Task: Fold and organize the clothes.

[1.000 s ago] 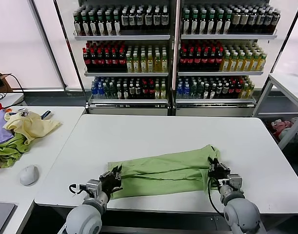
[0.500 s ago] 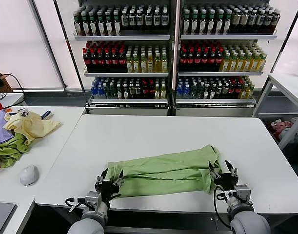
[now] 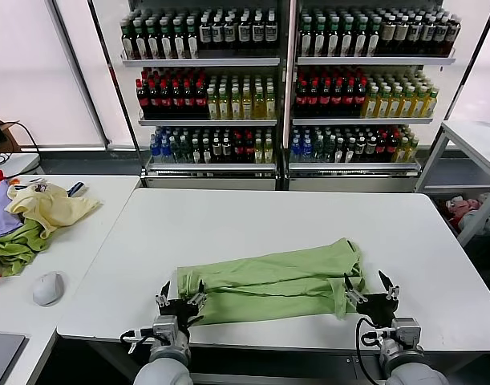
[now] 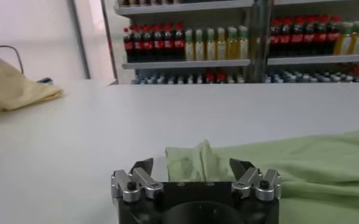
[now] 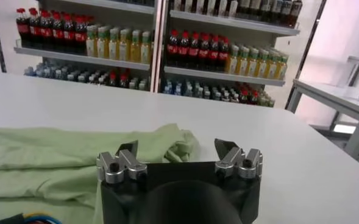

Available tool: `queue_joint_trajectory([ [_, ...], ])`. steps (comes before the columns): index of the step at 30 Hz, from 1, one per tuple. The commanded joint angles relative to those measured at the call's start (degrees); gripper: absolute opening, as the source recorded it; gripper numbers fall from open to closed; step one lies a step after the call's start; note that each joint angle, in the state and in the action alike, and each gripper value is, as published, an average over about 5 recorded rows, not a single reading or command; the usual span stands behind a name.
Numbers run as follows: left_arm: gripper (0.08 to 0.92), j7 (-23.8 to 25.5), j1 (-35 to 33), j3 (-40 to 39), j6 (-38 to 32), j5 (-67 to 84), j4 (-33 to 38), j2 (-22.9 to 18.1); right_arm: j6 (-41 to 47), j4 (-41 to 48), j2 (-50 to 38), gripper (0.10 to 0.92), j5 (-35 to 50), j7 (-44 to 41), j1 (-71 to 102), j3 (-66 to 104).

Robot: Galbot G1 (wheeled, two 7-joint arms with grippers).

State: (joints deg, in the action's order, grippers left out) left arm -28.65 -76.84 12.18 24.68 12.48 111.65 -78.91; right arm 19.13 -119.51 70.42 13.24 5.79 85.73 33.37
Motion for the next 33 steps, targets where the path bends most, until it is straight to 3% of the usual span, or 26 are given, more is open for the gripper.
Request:
queue_joint_trajectory([
  [1,0.823,-1.97,1.47,-0.51,0.90,-3.22,-5.38,-4.34,-0.37,-0.80,0.05,0.823,0.06,0.07,0.84,0.26],
  [6,0.757,-1.58,1.72,-0.55,1.35,-2.47,-6.26,-4.40,-0.31,-0.52,0.02,0.823,0.42,0.11,0.18,0.19],
  [19,0.378,1.11,3.74,3.65,1.15,8.02,-5.39,0.75,-1.61,0.61,-0.50,0.823,1.76,0.32,-2.28,0.44],
  [26,0.186,2.71,5.35,11.96,1.75,15.82,-1.98,7.62,-1.77,1.50,-0.30,0.823,1.68,0.34,-3.63,-0.05],
  [33,0.141,3.56,7.28,21.24,2.70,23.95,-1.06,17.54,-1.85,2.26,-0.13,0.823,1.68,0.25,-5.27,-0.61],
])
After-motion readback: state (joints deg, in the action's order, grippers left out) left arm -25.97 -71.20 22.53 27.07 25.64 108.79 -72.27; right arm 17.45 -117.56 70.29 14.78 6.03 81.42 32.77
